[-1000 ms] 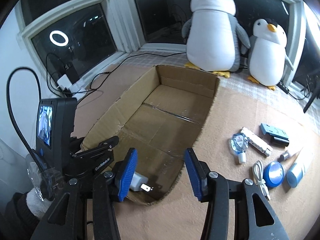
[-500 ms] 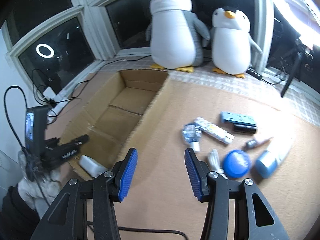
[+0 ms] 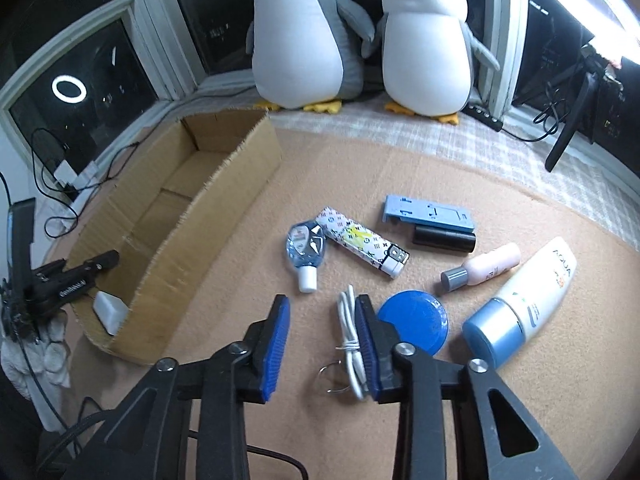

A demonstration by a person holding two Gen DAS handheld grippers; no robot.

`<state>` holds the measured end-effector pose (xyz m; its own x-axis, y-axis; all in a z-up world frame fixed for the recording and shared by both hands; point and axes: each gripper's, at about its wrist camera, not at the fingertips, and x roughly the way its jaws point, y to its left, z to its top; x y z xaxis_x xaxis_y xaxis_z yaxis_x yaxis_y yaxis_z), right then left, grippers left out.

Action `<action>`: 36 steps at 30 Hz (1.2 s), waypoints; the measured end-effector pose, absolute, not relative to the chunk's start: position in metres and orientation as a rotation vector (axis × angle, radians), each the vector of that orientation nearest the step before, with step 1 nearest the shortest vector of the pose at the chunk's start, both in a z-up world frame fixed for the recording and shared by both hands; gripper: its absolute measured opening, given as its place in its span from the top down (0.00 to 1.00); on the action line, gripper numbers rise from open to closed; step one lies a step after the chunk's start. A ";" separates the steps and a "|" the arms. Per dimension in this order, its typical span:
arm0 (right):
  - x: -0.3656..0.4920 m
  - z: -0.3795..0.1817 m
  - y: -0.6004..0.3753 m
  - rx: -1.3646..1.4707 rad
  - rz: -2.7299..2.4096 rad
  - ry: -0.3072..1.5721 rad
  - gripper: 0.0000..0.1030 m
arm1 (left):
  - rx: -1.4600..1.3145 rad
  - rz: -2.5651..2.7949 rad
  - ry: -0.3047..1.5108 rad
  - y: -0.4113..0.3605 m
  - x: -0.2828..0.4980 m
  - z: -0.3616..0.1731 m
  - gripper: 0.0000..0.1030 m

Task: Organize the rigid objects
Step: 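Move the right gripper to the white USB cable and grasp it, then carry the cable into the box and open the right gripper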

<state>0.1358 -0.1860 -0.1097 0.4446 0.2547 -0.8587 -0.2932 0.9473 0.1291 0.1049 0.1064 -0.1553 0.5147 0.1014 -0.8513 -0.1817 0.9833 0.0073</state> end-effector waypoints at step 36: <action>0.143 -0.123 -0.208 0.026 0.342 1.137 0.94 | -0.091 0.177 1.017 0.106 0.105 -0.156 0.74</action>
